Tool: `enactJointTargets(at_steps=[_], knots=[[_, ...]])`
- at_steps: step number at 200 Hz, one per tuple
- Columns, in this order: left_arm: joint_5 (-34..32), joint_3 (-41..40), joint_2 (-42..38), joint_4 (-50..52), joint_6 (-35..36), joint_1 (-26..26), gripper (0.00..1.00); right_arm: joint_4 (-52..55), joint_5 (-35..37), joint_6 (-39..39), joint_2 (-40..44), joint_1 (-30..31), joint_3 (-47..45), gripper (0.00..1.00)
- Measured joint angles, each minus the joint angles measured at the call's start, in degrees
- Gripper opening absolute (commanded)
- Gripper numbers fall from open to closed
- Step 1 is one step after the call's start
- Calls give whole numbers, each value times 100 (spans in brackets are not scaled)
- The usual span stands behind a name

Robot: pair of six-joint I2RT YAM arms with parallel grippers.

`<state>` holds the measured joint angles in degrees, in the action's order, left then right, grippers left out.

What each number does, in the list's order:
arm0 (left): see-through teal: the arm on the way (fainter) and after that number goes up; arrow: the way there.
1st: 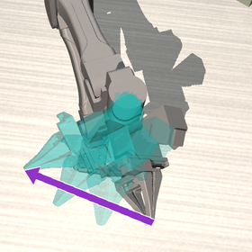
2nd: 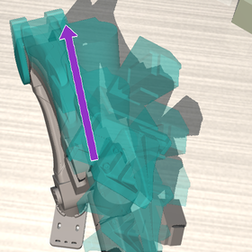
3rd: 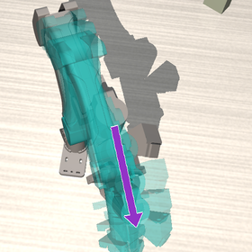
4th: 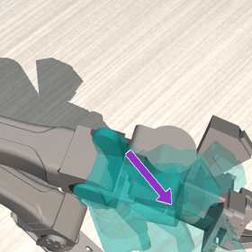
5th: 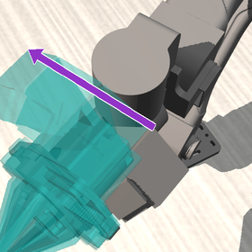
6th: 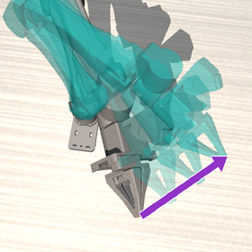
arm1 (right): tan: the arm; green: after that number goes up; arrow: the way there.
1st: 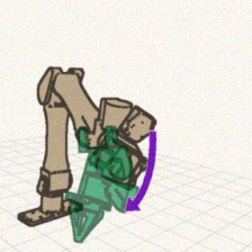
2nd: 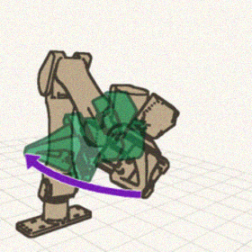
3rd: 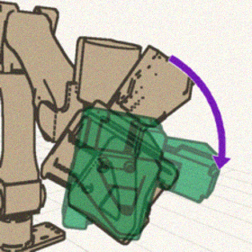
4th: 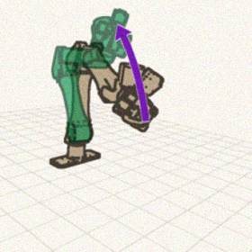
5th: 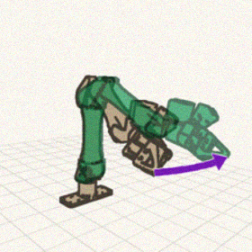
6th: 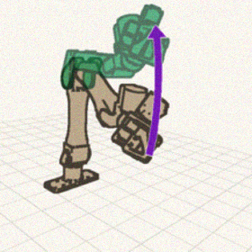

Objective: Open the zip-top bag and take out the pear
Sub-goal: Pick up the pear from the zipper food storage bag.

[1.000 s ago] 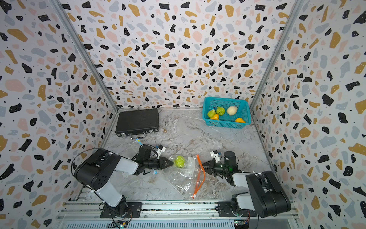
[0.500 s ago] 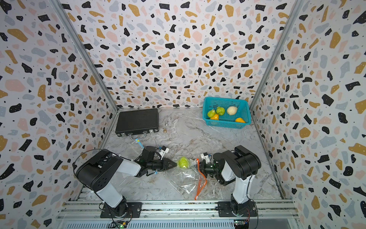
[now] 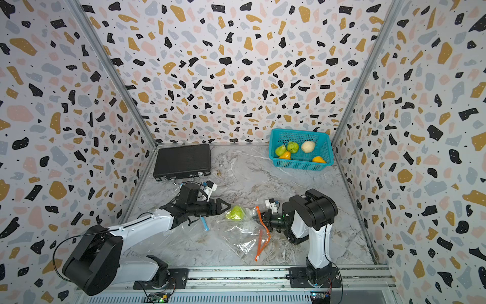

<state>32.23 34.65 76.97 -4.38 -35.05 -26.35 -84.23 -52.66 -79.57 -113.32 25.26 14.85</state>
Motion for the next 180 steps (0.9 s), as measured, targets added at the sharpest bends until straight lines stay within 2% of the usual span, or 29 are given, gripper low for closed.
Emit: enactJointTargets(at_steps=[20, 25, 29, 51, 64, 69, 83, 92, 102, 124, 158, 180], knots=[[-282, 114, 378, 203, 175, 24, 85, -46, 0, 24, -39, 0, 4, 6], [-323, 131, 503, 232, 210, 24, 93, -57, -2, 35, -50, 0, 9, 6], [-354, 146, 601, 264, 229, 24, 95, -72, -4, 39, -61, 0, 11, 6], [-433, 210, 1023, 208, 302, 37, 95, -129, -11, 61, -90, 0, 20, 5], [-446, 295, 1143, 90, 302, 35, 84, -129, -24, 76, -96, 0, 28, 5], [-417, 308, 1204, 28, 313, 35, 76, -133, -28, 81, -98, 0, 28, 5], [-323, 310, 1360, -144, 302, 35, 44, -131, -61, 94, -98, 0, 31, 5], [-205, 299, 1460, -284, 275, 37, 33, -131, -74, 96, -96, 0, 28, 6], [-72, 254, 1528, -496, 240, 31, 25, -127, -87, 103, -94, 2, 28, 7], [254, 76, 1523, -955, 9, -7, 16, -85, -131, 114, -68, 15, 26, 10], [529, -92, 1362, -1405, -426, -216, 14, 37, -203, 107, 22, 68, -17, 17], [601, -98, 1266, -1696, -643, -446, 14, 149, -221, 105, 144, 103, -107, 28]])
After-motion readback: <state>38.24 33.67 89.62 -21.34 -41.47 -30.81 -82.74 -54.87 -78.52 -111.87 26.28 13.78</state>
